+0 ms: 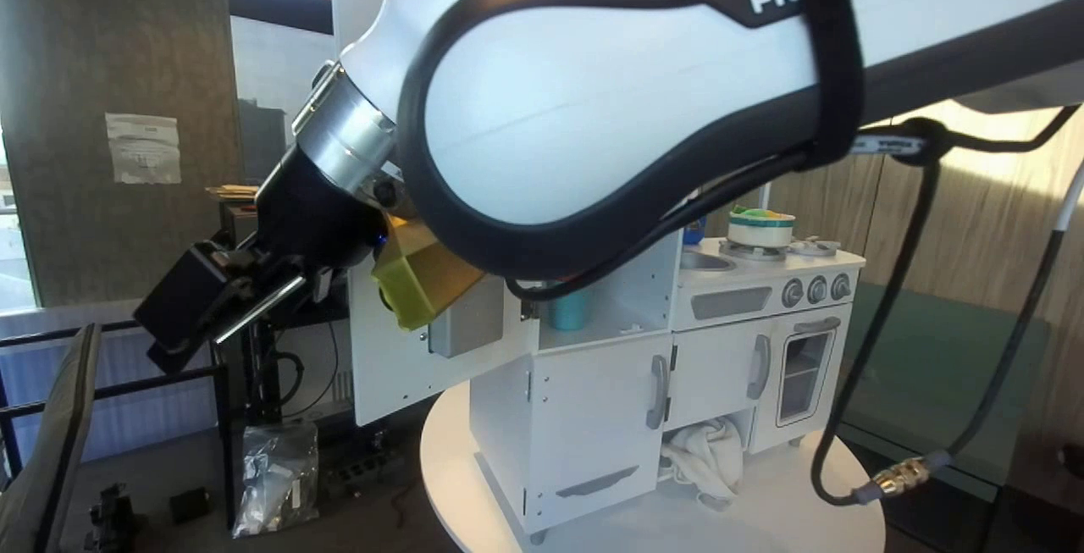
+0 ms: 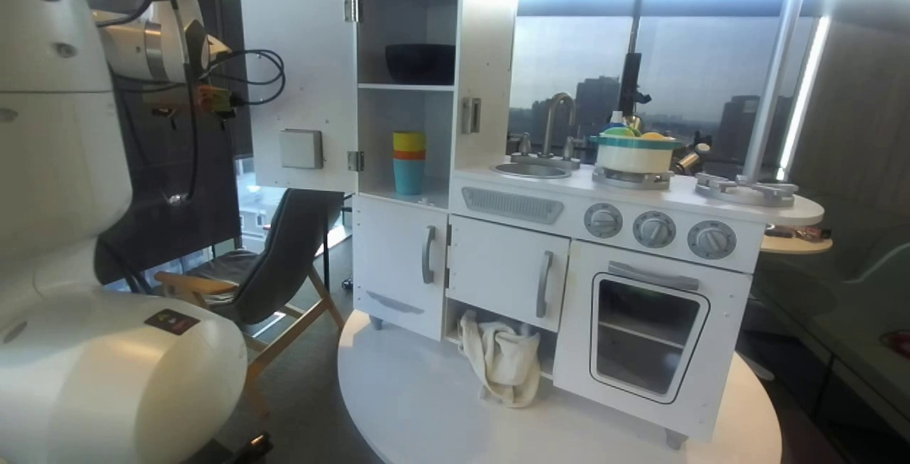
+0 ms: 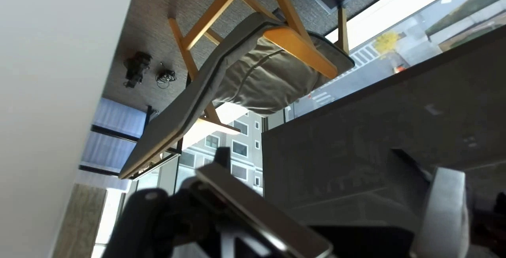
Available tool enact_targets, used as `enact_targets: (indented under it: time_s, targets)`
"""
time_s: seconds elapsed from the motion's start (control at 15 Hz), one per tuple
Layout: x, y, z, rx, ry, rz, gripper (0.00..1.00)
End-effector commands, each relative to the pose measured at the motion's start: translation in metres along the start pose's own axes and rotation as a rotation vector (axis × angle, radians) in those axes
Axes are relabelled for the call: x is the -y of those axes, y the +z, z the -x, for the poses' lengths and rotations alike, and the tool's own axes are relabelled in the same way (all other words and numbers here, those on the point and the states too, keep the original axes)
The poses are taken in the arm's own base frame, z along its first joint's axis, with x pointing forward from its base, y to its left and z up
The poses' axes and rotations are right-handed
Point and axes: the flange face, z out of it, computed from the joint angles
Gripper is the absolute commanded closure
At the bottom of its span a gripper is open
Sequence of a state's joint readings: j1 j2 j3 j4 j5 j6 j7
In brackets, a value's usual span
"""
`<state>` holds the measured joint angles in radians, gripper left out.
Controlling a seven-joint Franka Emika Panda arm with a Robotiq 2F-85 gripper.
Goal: Close the fridge completely
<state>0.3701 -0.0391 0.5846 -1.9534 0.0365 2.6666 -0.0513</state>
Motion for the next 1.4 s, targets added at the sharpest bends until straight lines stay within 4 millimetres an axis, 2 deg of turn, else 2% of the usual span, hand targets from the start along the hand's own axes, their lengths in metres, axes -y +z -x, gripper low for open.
enact_targets:
  time_s: [0.0,0.2,0.6,0.8,0.87,0.93,1.07,1.33]
  targets:
    - [-0.014,0.01,-0.028,-0.044,-0.044,-0.014,0.0]
    - [-0.019,0.016,-0.034,-0.05,-0.07,-0.006,0.0]
    - [0.004,0.0,-0.031,-0.062,-0.202,0.071,0.0]
    - [0.003,-0.006,-0.028,-0.076,-0.29,0.177,0.0]
    - [0.018,-0.01,-0.009,-0.035,-0.344,0.214,0.0]
    - [0.021,-0.007,-0.001,-0.009,-0.385,0.253,0.0]
    - [0.023,0.003,0.007,0.034,-0.459,0.338,0.0]
    - [0.031,0.007,0.016,0.096,-0.584,0.532,0.0]
